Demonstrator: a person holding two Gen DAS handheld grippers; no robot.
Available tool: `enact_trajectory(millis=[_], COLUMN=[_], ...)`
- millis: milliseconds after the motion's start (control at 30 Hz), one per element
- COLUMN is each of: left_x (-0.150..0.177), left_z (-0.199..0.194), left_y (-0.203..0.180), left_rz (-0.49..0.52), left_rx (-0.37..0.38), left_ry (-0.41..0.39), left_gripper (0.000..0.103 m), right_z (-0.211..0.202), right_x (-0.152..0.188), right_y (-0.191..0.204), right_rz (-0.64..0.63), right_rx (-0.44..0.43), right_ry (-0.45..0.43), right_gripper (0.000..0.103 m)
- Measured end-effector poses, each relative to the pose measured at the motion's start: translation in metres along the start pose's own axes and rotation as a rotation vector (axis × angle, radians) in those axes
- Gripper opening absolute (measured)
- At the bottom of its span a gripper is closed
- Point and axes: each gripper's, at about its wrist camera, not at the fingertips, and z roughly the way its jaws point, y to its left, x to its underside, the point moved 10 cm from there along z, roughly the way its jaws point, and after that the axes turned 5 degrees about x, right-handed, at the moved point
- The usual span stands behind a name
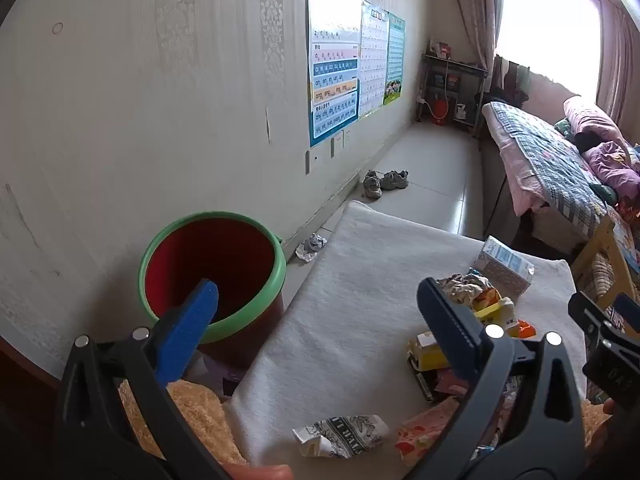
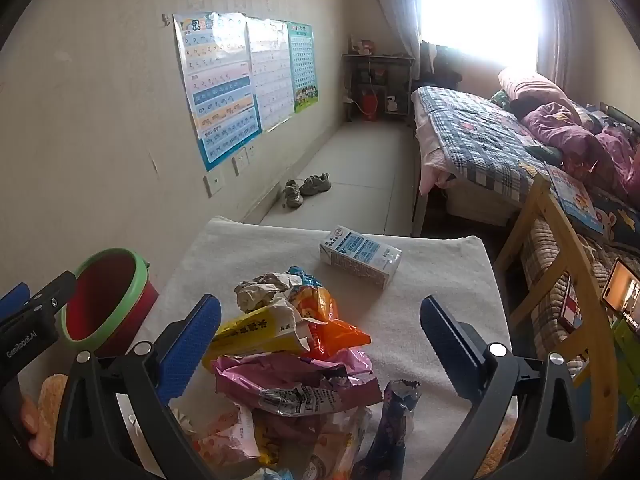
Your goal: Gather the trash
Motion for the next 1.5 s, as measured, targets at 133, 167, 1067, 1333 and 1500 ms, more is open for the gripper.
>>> enact_trajectory(millis=[133,167,1067,1333,1500], left_x=[0.000,-0.001,0.009,0.013,0.010], left_z=[0.001,0.001,0.006,0.008,0.005], left_y=[0.000,0.000,0.000,-0.003,-0.003], left_rz=[-0.010,-0.014,-0.042,-0.048,-0.048], left_rx=[-0.004,-0.004,0.045,0.079,0.095], left_ry=[0.000,-0.001,0.015,0.034,0.016], left_gripper=[0.098,0.098,0.098,0.098,0.098], right_z=[0.000,0.000,0.004,0.003,0.002], right_x=[0.001,0.000,0.004,0.004,0.005], right_y=[0.000,0.001,-0.004,-0.006,-0.006], right_rz=[0.002,0.001,-0.009,-0.009,-0.011], right_rx=[-0.002,-0.002,0.025,0.031,0.030], right_ry=[0.007,0.007,0.022,0.022,0.021], right_gripper=[0.096,0.096,0.096,0.096,0.096])
